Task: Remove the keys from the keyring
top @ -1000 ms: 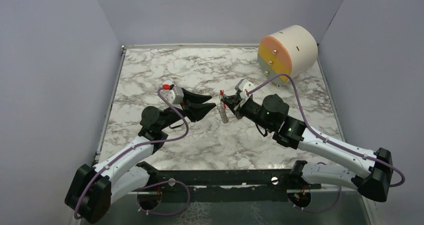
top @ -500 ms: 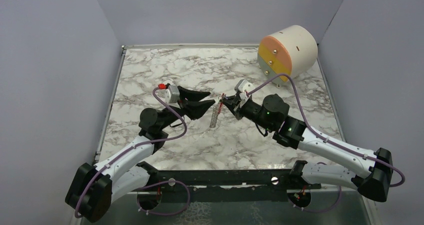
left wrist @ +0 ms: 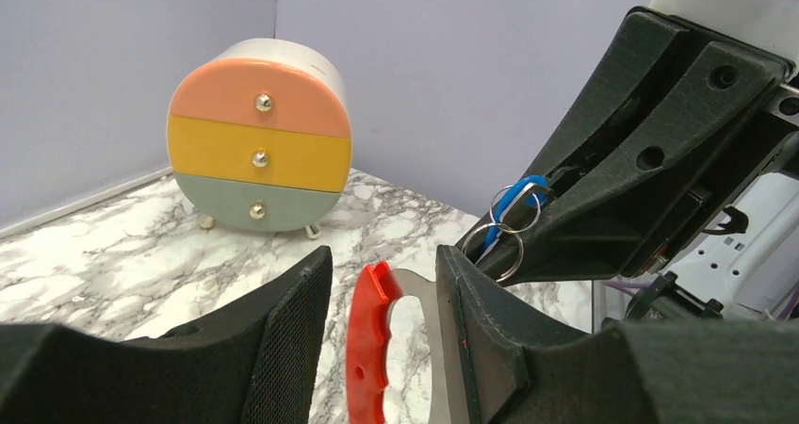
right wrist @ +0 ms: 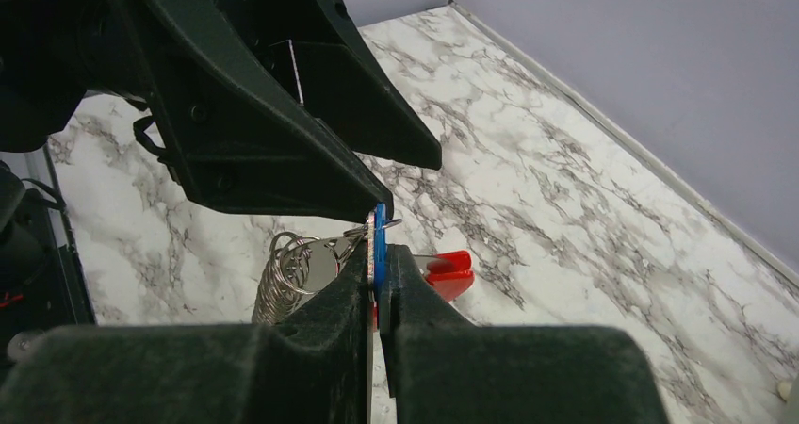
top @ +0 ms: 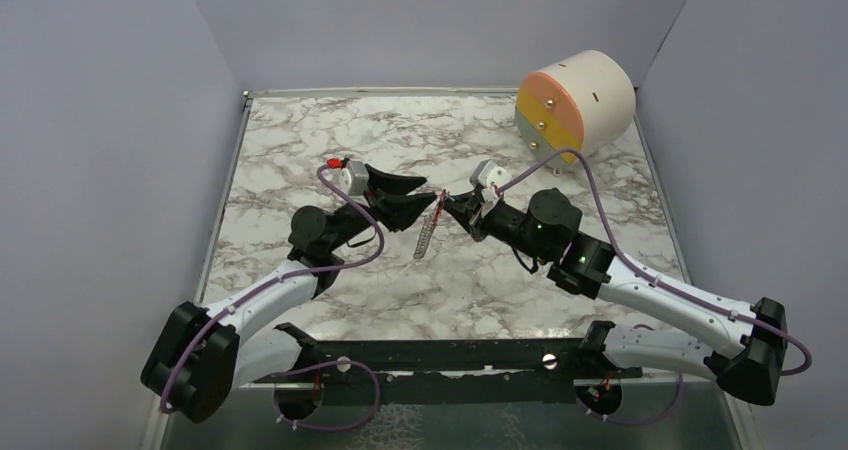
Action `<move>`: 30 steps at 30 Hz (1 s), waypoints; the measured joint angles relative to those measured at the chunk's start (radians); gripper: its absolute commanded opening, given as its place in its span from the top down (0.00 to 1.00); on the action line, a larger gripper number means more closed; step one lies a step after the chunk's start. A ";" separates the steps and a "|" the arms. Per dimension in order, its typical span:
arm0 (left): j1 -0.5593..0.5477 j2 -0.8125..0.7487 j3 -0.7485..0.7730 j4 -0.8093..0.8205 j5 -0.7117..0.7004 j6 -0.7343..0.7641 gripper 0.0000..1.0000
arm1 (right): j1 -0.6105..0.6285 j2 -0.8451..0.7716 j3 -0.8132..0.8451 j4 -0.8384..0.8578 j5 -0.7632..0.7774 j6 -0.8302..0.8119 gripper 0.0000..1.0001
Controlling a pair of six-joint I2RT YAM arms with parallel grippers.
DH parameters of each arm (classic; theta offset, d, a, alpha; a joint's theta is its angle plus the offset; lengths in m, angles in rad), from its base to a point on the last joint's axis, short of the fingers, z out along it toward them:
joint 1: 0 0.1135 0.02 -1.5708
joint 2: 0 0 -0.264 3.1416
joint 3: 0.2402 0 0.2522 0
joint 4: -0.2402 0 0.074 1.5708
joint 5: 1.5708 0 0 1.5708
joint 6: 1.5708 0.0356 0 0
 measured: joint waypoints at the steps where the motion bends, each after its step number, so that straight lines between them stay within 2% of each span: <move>1: 0.000 0.001 0.002 0.003 0.000 0.000 0.52 | 0.000 -0.002 0.000 0.000 -0.002 0.000 0.99; 16: 0.000 -0.038 -0.001 0.032 0.006 -0.014 0.48 | 0.000 -0.011 0.000 0.000 -0.011 0.000 0.99; 30: 0.000 -0.091 -0.028 0.048 0.086 -0.029 0.41 | 0.000 -0.014 0.000 0.000 -0.011 -0.001 0.99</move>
